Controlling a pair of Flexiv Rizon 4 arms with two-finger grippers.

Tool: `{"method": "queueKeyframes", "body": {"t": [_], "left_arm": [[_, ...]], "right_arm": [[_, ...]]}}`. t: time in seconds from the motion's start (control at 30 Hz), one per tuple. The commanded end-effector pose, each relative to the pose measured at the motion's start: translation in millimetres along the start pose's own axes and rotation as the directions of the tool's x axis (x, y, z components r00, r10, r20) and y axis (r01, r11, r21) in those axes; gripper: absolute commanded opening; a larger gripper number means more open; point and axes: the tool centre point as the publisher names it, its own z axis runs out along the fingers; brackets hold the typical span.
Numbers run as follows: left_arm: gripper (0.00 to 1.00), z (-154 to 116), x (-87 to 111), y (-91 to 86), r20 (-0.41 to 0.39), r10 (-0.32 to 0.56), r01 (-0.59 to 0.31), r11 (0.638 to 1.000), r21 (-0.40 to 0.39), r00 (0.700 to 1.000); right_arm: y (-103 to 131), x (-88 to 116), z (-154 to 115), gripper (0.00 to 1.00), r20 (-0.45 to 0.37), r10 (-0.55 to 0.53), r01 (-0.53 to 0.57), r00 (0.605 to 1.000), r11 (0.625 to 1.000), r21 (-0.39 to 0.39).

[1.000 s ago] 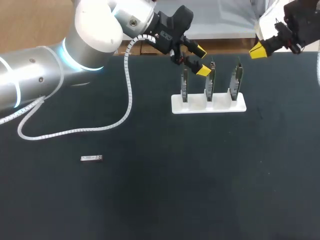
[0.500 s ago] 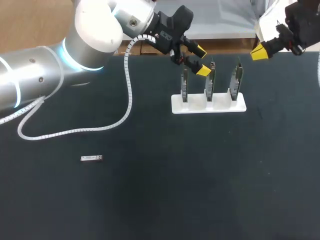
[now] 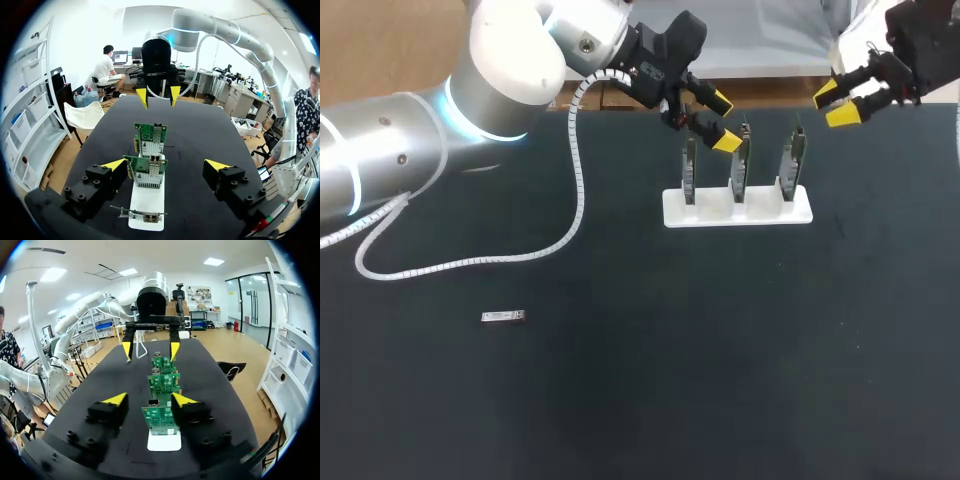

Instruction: Pick up the optical module with the left hand, and insert it into the network port with the right hand.

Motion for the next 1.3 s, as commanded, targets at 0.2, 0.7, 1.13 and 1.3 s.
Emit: {"method": "queueKeyframes", "body": {"t": [0.2,0.7,1.13,1.3], "left_arm": [[1.0,0.3,-0.9,2.0,-0.004,0.0,0.0,1.0,0.004,1.0],[1.0,-98.2,-43.5,-9.2,0.01,0.199,-0.193,0.96,-0.205,0.98],[1.0,-232.7,16.8,-101.1,-0.423,-0.093,-0.126,0.878,-0.461,0.902],[1.0,-267.2,72.3,-146.8,-0.477,-0.289,-0.009,0.849,-0.529,0.83]], "right_arm": [[-1.9,-0.3,-0.1,1.0,0.0,0.0,0.0,1.0,1.0,-0.004],[-1.9,-0.3,-0.1,1.0,0.0,0.0,0.0,1.0,1.0,-0.004],[-1.9,-0.3,-0.1,1.0,0.0,0.0,0.0,1.0,1.0,-0.004],[-1.9,-0.3,-0.1,1.0,0.0,0.0,0.0,1.0,1.0,-0.004]]}}
